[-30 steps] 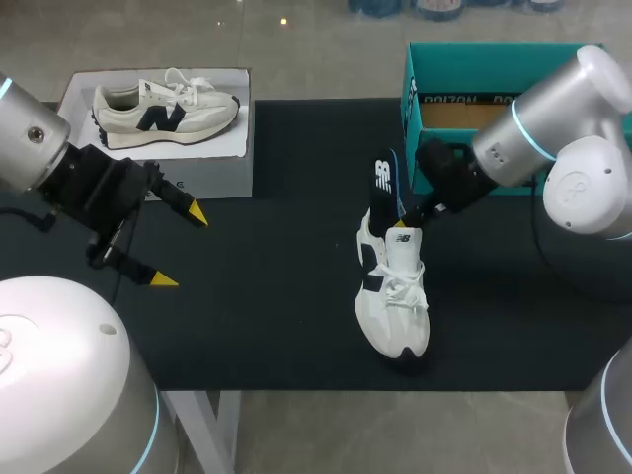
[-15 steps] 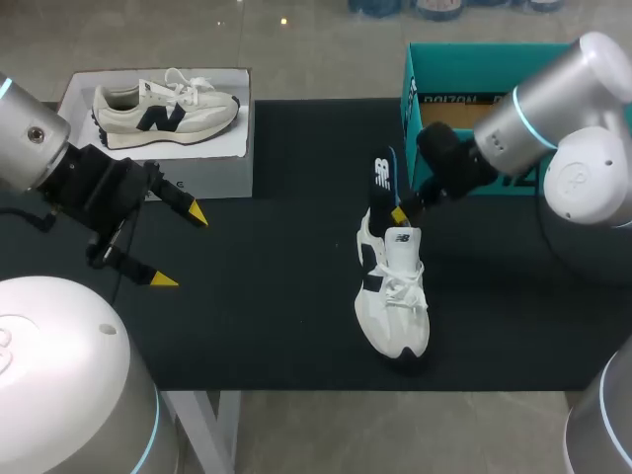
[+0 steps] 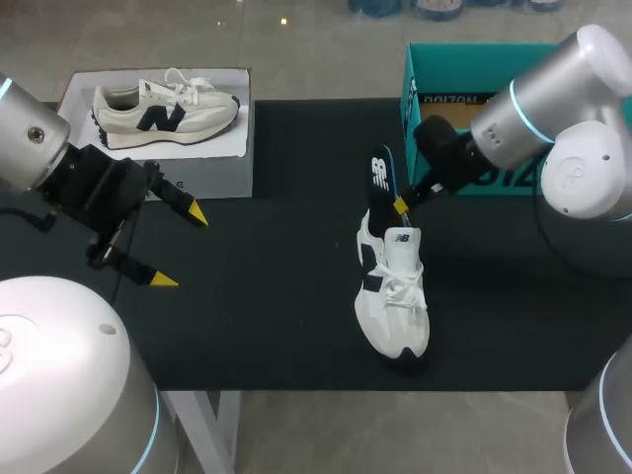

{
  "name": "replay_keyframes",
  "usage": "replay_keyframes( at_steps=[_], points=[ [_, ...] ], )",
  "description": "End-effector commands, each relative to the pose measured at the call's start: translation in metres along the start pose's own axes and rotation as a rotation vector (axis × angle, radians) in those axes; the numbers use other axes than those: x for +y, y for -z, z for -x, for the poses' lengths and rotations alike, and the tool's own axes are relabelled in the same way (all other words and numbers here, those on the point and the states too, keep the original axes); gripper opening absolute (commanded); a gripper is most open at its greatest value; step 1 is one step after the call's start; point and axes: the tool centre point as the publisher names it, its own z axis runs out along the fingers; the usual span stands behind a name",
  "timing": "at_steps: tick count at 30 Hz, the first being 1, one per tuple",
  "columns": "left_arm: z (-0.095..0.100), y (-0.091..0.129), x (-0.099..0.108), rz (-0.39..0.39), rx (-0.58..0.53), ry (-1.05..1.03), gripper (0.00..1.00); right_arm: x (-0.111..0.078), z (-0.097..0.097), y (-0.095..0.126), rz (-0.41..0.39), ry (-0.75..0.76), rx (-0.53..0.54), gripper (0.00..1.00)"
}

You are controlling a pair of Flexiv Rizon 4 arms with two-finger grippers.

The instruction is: Take the shoe out of the shoebox, open the shoe tongue, remove and reinsert the insole, then place the shoe into the shoebox

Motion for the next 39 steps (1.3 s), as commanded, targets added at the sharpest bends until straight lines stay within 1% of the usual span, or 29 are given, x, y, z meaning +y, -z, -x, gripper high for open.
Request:
replay_keyframes(
  at_steps=[1, 17, 20, 22, 23, 24, 25, 27, 32, 39],
  points=[
    [0.000, 0.000, 0.000, 0.001, 0.002, 0.000, 1.00, -0.008, 0.000, -0.003, 0.000, -0.009, -0.001, 0.00],
    [0.000, 0.000, 0.000, 0.001, 0.002, 0.000, 1.00, -0.035, -0.011, -0.013, -0.021, -0.051, 0.035, 0.00],
    [0.000, 0.000, 0.000, 0.001, 0.002, 0.000, 1.00, -0.036, -0.011, -0.013, -0.026, -0.056, 0.036, 0.00],
    [0.000, 0.000, 0.000, 0.001, 0.002, 0.000, 1.00, -0.033, -0.011, -0.011, -0.024, -0.056, 0.030, 0.00],
    [0.000, 0.000, 0.000, 0.001, 0.002, 0.000, 1.00, -0.030, -0.009, -0.010, -0.022, -0.053, 0.025, 0.09],
    [0.000, 0.000, 0.000, 0.001, 0.002, 0.000, 1.00, -0.028, -0.009, -0.009, -0.018, -0.049, 0.020, 0.16],
    [0.000, 0.000, 0.000, 0.001, 0.002, 0.000, 1.00, -0.025, -0.008, -0.008, -0.017, -0.046, 0.017, 0.20],
    [0.000, 0.000, 0.000, 0.001, 0.002, 0.000, 1.00, -0.020, -0.006, -0.008, -0.011, -0.039, 0.011, 0.29],
    [0.000, 0.000, 0.000, 0.001, 0.002, 0.000, 1.00, -0.009, -0.006, -0.006, -0.001, -0.029, 0.004, 0.35],
    [0.000, 0.000, 0.000, 0.001, 0.002, 0.000, 1.00, -0.004, -0.004, -0.010, -0.002, -0.021, 0.000, 0.33]
  ],
)
